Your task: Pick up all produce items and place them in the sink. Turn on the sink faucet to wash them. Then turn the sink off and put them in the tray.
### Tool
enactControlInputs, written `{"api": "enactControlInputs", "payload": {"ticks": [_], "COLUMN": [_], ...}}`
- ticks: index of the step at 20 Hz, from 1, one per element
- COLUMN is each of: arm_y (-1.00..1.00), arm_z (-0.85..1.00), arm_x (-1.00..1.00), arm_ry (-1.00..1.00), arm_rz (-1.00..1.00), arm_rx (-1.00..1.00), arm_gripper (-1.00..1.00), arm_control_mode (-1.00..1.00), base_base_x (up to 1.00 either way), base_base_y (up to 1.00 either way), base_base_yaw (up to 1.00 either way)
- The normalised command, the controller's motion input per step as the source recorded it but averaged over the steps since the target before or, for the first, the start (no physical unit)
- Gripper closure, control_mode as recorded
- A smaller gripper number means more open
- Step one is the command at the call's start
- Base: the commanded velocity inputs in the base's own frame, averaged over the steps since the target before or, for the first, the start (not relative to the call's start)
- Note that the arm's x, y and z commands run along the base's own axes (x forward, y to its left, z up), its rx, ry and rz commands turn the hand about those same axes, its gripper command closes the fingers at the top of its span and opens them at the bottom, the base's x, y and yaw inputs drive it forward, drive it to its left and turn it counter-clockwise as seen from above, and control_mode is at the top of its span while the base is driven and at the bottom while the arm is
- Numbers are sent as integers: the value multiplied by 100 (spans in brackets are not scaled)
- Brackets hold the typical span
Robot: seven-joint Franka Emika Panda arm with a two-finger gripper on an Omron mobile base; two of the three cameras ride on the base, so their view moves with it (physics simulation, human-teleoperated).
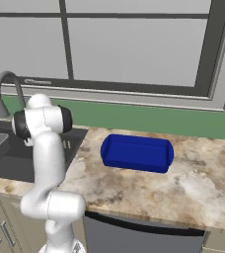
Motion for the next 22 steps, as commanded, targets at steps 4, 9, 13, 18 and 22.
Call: {"api": "enactControlInputs", "payload": {"ticks": [4, 9, 13, 18, 22], "arm_y": [26, 16, 10, 2, 0], "arm_z": [-41, -38, -44, -46, -31], "arm_x": [43, 38, 29, 5, -7], "arm_ry": [2, 2, 2, 3, 0], "arm_rz": [0, 0, 0, -1, -1], "arm_rx": [0, 0, 0, 0, 0], "arm_gripper": [100, 100, 100, 100, 100], "arm_control_mode": [-100, -100, -100, -100, -100], "base_base_x": [0, 0, 0, 0, 0], "base_base_y": [0, 0, 0, 0, 0], "base_base_yaw": [0, 0, 0, 0, 0]}}
